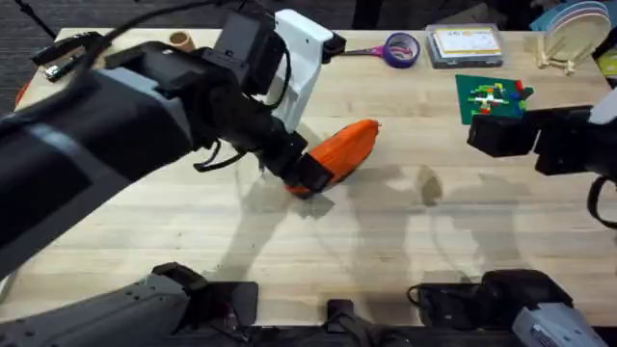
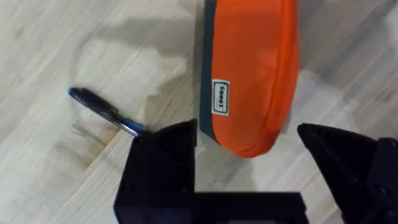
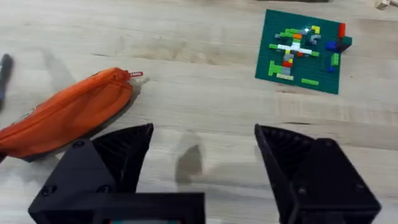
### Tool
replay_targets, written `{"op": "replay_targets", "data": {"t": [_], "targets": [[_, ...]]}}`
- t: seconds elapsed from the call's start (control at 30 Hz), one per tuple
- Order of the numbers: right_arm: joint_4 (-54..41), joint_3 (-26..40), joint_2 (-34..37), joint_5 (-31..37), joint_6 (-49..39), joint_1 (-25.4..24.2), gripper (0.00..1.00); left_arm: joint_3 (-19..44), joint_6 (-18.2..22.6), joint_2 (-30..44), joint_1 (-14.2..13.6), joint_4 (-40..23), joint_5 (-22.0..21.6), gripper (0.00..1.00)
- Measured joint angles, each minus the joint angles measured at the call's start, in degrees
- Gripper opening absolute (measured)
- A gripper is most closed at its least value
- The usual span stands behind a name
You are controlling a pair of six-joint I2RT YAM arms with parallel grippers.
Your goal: Unzip the bag, pick up the pens from the table one at a time and place them inside, then zip the bag closed.
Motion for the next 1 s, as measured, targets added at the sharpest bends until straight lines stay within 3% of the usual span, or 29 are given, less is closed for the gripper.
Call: {"op": "replay_targets", "data": {"t": [0.47,0.53,0.63,0.67,0.7,0.77,1.0], "targets": [[0.0,0.0,0.0,0.0,0.0,0.0,0.998,-0.6,0.0,7.2,0.0,1.6,-0.5,0.976],[0.0,0.0,0.0,0.0,0.0,0.0,0.998,-0.6,0.0,7.2,0.0,1.7,-0.5,0.880],[0.0,0.0,0.0,0.0,0.0,0.0,0.998,-0.6,0.0,7.2,0.0,1.8,-0.3,0.646],[0.0,0.0,0.0,0.0,0.0,0.0,0.998,-0.6,0.0,7.2,0.0,1.8,-0.2,0.539],[0.0,0.0,0.0,0.0,0.0,0.0,0.998,-0.6,0.0,7.2,-0.3,1.9,0.4,0.228],[0.0,0.0,0.0,0.0,0.0,0.0,0.998,-0.6,0.0,7.2,-0.3,2.2,0.4,0.087],[0.0,0.0,0.0,0.0,0.0,0.0,0.998,-0.6,0.0,7.2,-0.3,2.4,0.2,0.045]]}}
